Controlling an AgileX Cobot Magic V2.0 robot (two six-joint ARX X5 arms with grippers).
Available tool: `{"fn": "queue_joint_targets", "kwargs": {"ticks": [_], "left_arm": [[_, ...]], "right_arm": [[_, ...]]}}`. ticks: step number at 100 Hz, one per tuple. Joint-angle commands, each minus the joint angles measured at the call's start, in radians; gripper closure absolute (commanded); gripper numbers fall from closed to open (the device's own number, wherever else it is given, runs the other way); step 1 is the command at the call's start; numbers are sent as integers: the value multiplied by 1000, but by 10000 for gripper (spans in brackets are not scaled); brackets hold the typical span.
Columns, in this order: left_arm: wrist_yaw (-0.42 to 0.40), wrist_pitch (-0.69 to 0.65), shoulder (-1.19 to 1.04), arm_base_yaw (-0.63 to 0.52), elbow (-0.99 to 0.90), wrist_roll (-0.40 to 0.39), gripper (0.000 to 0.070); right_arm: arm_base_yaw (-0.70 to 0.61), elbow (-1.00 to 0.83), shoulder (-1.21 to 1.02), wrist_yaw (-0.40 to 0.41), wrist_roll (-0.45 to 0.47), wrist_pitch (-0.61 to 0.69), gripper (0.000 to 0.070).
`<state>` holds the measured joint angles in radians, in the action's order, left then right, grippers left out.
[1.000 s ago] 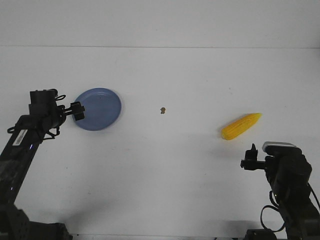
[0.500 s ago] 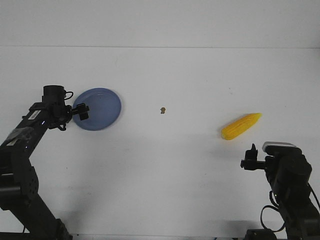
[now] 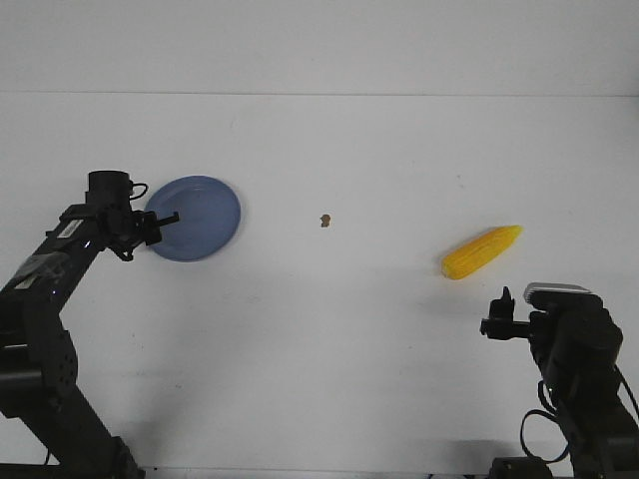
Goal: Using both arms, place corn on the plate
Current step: 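Reach the left gripper forward to the rim of the blue plate, then push the blue plate with the left gripper toward the robot's center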
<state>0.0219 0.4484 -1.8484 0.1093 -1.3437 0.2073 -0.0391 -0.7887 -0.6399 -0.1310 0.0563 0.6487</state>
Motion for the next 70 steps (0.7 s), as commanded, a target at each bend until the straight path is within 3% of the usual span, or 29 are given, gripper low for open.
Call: {"fn": "queue_joint_targets", "kwargs": {"ticks": [1,19,33,70], "left_arm": [[49,-1,-26,11,-24,4,694],[280,1,-14,34,-24,20,694],[398,10,26,35,-24,25,694],[436,74,249,-67,15,24,694]], "right_arm": [[-1,-17,-2,0,0,-6,130],[-1,-17,-2,0,0,-6,130],[-1,-17,-2,0,0,-6,130],[-1,-17,-2,0,0,-14,130]]}}
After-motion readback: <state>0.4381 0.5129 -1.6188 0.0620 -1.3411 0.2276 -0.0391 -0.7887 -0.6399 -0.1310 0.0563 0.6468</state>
